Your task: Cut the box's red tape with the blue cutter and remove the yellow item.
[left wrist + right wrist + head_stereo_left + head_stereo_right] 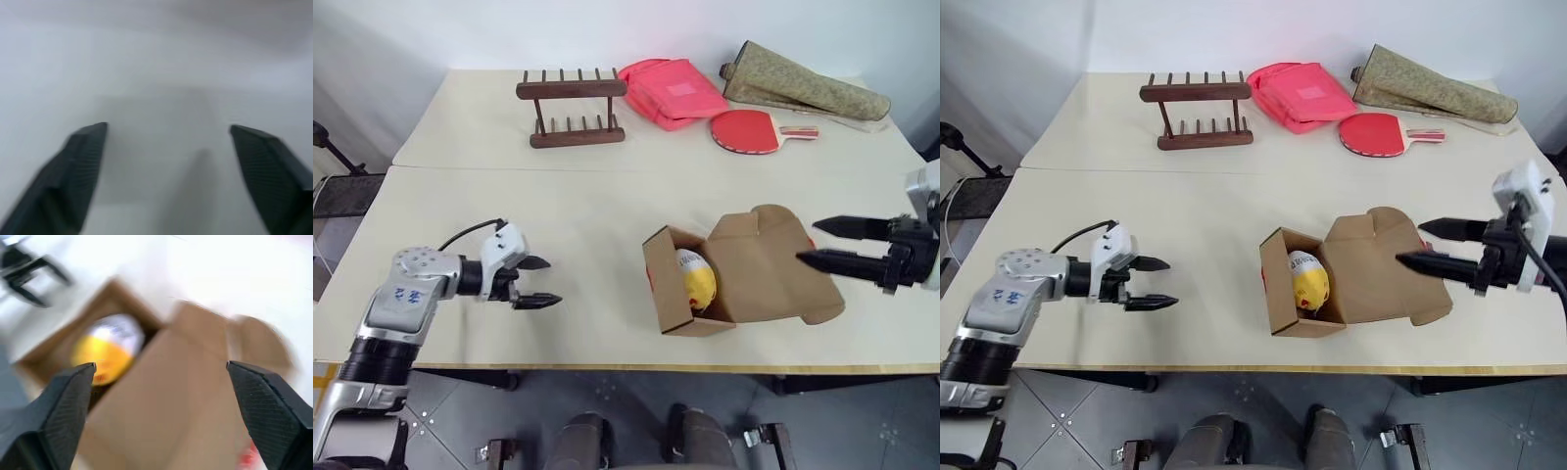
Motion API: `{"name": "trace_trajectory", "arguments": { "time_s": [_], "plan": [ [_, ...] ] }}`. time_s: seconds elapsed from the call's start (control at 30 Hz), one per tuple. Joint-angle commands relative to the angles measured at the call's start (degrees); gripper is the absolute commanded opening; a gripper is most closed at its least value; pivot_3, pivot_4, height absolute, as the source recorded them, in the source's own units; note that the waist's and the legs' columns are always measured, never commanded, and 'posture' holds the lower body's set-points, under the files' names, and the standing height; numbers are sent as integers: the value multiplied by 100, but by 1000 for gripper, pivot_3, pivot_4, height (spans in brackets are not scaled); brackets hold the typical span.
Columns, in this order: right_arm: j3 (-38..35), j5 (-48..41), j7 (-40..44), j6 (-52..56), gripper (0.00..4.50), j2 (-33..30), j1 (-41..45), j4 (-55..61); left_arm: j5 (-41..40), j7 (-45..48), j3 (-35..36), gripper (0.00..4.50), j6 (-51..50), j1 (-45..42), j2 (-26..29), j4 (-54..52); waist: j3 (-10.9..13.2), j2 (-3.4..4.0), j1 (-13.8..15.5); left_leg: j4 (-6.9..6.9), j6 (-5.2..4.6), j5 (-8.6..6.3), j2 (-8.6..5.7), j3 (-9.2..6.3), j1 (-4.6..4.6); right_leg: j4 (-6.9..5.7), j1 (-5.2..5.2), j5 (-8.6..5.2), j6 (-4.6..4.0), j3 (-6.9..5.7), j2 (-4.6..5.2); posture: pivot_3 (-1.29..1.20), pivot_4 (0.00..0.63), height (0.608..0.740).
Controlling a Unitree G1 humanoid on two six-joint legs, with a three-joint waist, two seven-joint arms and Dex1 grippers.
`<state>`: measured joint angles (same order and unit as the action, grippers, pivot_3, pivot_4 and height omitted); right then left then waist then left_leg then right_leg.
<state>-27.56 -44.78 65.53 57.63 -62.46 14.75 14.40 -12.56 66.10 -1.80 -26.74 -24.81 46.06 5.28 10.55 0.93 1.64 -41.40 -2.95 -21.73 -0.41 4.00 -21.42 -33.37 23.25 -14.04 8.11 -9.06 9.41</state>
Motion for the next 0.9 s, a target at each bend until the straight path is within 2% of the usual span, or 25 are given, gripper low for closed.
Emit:
{"name": "trace_trajectory", "arguments": {
  "time_s": [0.03, 0.13, 0.3, 0.47, 0.57, 0.63, 0.73, 0.9],
  "plan": [
    [-67, -331, 10, -61, 4500, 67, 26, 330, -103, -2, 97, 4464, 13, 111, 53, -139, 1, 0, -19, 0, 0, 0, -1, 6, 2, 0, 0, 0, 0, 7, 2, 0, 150, 740],
    [-31, -686, 28, -10, 4500, 133, 19, 718, -352, 70, 243, 4464, -182, 304, 112, -457, 1, 1, -32, 0, 1, 1, 3, 12, 15, -8, 0, -3, -6, 17, 3, 0, 150, 740],
    [418, 151, -204, -1252, 4500, 457, -181, 1050, -483, 95, 362, 4464, -258, 370, 258, -552, 2, -2, -37, 6, 9, 0, 6, 15, 19, -21, 10, -5, -10, 18, 2, 0, 150, 740],
    [326, 413, -303, -1870, 4500, 722, -405, 663, -719, 21, 383, 4464, 43, -74, -109, -714, 4, -4, 30, 9, 7, 1, -2, 18, 15, -20, 11, -4, -8, 20, 5, 0, 150, 740],
    [164, 562, -30, -2203, 3883, 593, -613, 357, -959, 193, 173, 4500, -20, -552, -448, -905, 5, -9, 65, 4, 3, 3, -4, 22, 13, -17, 10, -3, -7, 21, 5, 0, 150, 740],
    [108, 635, 170, -2333, 3254, 460, -815, 297, -1046, 257, -3, 4500, -147, -853, -626, -985, 5, -9, 84, 6, 3, 3, -4, 25, 14, -18, 9, -3, -7, 20, 5, 0, 150, 740],
    [8, 921, 382, -2757, 2135, 352, -1132, 127, -1011, 130, -445, 3882, -234, -1635, -1217, -918, 6, -10, 111, 10, 3, 3, -2, 34, 18, -18, 10, -3, -7, 20, 1, 0, 150, 740],
    [-247, 1058, 505, -3163, 319, 381, -1347, -159, -617, 51, -1309, 2243, -97, -2544, -2171, -423, 9, -15, 124, 4, -4, 7, -5, 65, 19, -6, 7, -3, -6, 33, 1, 0, 150, 740]
  ]
}}
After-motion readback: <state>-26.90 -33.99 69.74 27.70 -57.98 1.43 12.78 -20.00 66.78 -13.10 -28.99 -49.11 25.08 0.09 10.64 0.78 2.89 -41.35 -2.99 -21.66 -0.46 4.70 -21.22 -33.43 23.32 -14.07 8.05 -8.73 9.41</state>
